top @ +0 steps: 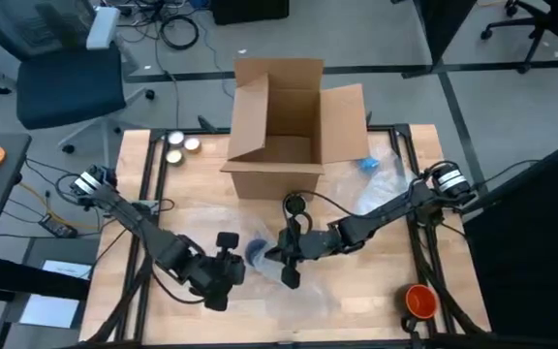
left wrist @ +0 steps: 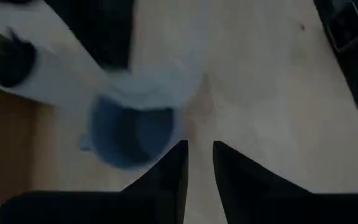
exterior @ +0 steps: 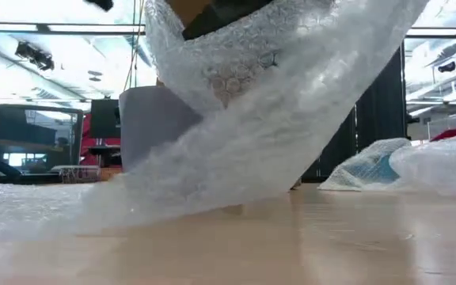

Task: Wrap mug
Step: Wrap the blue cup with the transparent bubble wrap

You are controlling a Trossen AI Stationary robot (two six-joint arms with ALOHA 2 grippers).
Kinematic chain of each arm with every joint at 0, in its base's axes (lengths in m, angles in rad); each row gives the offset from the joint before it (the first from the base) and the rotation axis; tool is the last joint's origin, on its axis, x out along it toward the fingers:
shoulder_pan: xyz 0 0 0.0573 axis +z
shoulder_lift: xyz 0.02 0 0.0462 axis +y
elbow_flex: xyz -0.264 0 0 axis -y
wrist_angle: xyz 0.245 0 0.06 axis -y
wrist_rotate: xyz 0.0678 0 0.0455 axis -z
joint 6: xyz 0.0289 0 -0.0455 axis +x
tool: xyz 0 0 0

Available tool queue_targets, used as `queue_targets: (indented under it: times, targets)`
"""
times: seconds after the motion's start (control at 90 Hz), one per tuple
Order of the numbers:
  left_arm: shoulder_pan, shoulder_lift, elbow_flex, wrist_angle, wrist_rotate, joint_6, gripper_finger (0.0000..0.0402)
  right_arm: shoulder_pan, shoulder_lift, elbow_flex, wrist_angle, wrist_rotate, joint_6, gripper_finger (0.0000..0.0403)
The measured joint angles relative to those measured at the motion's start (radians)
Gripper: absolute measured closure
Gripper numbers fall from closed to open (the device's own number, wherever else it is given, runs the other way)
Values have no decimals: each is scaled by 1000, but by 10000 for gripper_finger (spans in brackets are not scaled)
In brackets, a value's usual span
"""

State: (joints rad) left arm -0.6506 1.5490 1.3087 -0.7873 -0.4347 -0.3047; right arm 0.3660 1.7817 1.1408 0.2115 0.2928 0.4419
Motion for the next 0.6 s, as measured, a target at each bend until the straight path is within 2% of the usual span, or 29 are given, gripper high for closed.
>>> queue_targets:
  times: [0.222, 0.6]
  targets:
    - [22, 0, 0, 107, -9, 47, 339, 5, 0, 0, -3, 13, -18, 403]
    - [97, 2, -3, 83, -11, 62, 339, 8, 0, 0, -3, 24, -27, 403]
